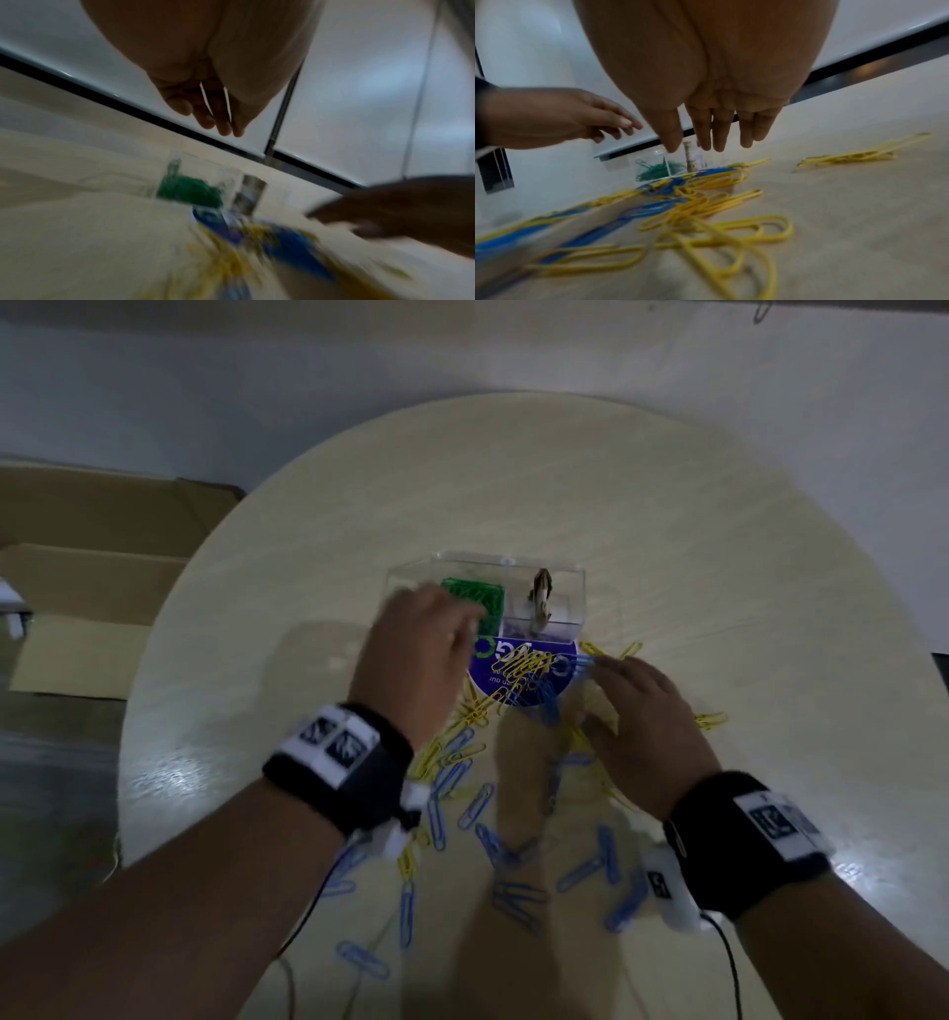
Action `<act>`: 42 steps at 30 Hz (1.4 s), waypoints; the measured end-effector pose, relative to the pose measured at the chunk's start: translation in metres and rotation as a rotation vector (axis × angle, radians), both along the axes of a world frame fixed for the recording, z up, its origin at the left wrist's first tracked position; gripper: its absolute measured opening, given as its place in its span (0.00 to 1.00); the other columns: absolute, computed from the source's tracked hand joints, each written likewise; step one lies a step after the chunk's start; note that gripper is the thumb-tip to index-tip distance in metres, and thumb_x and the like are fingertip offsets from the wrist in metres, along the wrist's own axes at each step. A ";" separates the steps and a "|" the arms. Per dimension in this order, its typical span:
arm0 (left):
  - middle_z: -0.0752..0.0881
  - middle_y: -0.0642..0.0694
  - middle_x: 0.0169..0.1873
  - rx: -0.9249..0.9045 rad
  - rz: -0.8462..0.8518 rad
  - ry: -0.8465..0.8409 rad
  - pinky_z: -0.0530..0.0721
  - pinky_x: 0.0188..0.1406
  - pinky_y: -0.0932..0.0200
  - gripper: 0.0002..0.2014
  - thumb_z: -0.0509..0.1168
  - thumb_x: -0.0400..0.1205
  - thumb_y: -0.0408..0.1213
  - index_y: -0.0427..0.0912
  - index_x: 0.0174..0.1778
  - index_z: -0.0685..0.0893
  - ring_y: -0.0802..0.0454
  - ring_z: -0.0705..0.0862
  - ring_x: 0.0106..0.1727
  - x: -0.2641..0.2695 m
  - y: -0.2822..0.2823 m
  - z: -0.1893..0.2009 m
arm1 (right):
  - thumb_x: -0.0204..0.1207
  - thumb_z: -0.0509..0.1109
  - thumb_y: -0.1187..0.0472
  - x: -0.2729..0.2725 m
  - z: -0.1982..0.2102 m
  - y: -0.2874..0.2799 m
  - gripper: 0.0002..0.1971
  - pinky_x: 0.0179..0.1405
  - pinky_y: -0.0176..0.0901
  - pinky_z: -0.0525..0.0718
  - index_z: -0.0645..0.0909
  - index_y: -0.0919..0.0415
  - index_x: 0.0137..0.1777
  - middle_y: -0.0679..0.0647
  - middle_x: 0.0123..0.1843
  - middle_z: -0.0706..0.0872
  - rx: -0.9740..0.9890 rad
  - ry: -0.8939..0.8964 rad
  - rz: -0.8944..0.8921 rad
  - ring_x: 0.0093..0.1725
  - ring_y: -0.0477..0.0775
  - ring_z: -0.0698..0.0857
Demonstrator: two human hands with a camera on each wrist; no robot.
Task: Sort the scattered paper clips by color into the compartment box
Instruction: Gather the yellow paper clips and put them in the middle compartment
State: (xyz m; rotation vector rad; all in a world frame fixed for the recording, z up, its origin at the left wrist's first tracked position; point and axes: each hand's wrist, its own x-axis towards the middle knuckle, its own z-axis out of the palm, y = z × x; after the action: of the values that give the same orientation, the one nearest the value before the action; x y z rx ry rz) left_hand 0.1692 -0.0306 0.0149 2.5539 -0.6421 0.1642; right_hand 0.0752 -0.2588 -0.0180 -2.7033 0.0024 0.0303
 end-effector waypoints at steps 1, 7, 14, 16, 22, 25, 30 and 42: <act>0.84 0.43 0.48 0.055 -0.095 0.062 0.80 0.53 0.46 0.12 0.59 0.81 0.36 0.45 0.55 0.86 0.42 0.78 0.51 -0.018 0.000 -0.010 | 0.72 0.69 0.48 0.007 -0.001 0.002 0.33 0.80 0.48 0.57 0.69 0.55 0.77 0.60 0.79 0.71 -0.043 0.082 0.027 0.77 0.64 0.67; 0.52 0.42 0.85 0.419 -0.347 0.275 0.62 0.80 0.42 0.35 0.53 0.81 0.57 0.46 0.84 0.58 0.42 0.45 0.86 -0.086 0.031 -0.063 | 0.58 0.51 0.17 -0.024 -0.008 0.035 0.49 0.80 0.67 0.50 0.42 0.29 0.79 0.50 0.86 0.36 -0.225 0.368 0.203 0.83 0.63 0.35; 0.46 0.52 0.86 0.240 -0.300 0.387 0.54 0.82 0.41 0.26 0.56 0.81 0.64 0.67 0.76 0.68 0.45 0.42 0.86 -0.109 0.065 -0.048 | 0.60 0.57 0.20 -0.074 0.010 0.042 0.37 0.79 0.62 0.42 0.60 0.24 0.73 0.39 0.85 0.43 0.052 0.369 0.238 0.83 0.56 0.33; 0.57 0.50 0.85 0.150 -0.254 0.330 0.59 0.81 0.43 0.20 0.59 0.82 0.58 0.64 0.71 0.76 0.43 0.53 0.85 -0.095 0.061 -0.044 | 0.68 0.63 0.32 -0.060 0.008 0.026 0.28 0.81 0.60 0.47 0.74 0.34 0.69 0.45 0.84 0.60 0.149 0.239 0.175 0.84 0.57 0.51; 0.86 0.45 0.43 0.119 -0.002 0.204 0.82 0.47 0.44 0.13 0.59 0.81 0.45 0.50 0.49 0.89 0.39 0.83 0.47 -0.026 0.003 -0.033 | 0.64 0.69 0.76 0.025 0.002 -0.041 0.24 0.68 0.52 0.77 0.86 0.58 0.61 0.58 0.64 0.86 0.036 -0.042 -0.056 0.62 0.64 0.84; 0.83 0.42 0.43 0.188 0.127 0.323 0.83 0.46 0.45 0.16 0.63 0.80 0.54 0.46 0.46 0.87 0.39 0.83 0.46 -0.011 -0.036 -0.031 | 0.66 0.68 0.74 0.049 -0.002 -0.048 0.25 0.68 0.50 0.76 0.84 0.58 0.63 0.58 0.66 0.85 -0.119 0.103 0.041 0.63 0.65 0.81; 0.80 0.43 0.54 0.255 0.144 0.353 0.82 0.51 0.45 0.20 0.68 0.78 0.55 0.44 0.57 0.83 0.40 0.80 0.54 -0.017 -0.056 -0.037 | 0.72 0.69 0.63 0.052 0.003 -0.050 0.12 0.54 0.51 0.81 0.88 0.53 0.52 0.58 0.54 0.86 -0.239 0.191 0.031 0.53 0.67 0.82; 0.82 0.39 0.54 0.266 0.007 0.315 0.82 0.52 0.45 0.11 0.68 0.81 0.41 0.39 0.55 0.86 0.37 0.83 0.53 -0.016 -0.064 -0.036 | 0.69 0.70 0.63 0.048 0.013 -0.040 0.09 0.55 0.47 0.81 0.84 0.56 0.49 0.61 0.55 0.84 -0.068 0.453 -0.112 0.56 0.63 0.82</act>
State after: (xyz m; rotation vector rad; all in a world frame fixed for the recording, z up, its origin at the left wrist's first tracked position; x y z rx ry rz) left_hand 0.1537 -0.0948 -0.0214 2.7503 -0.5633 -0.3370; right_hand 0.1229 -0.2988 -0.0046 -2.6971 0.2945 0.6152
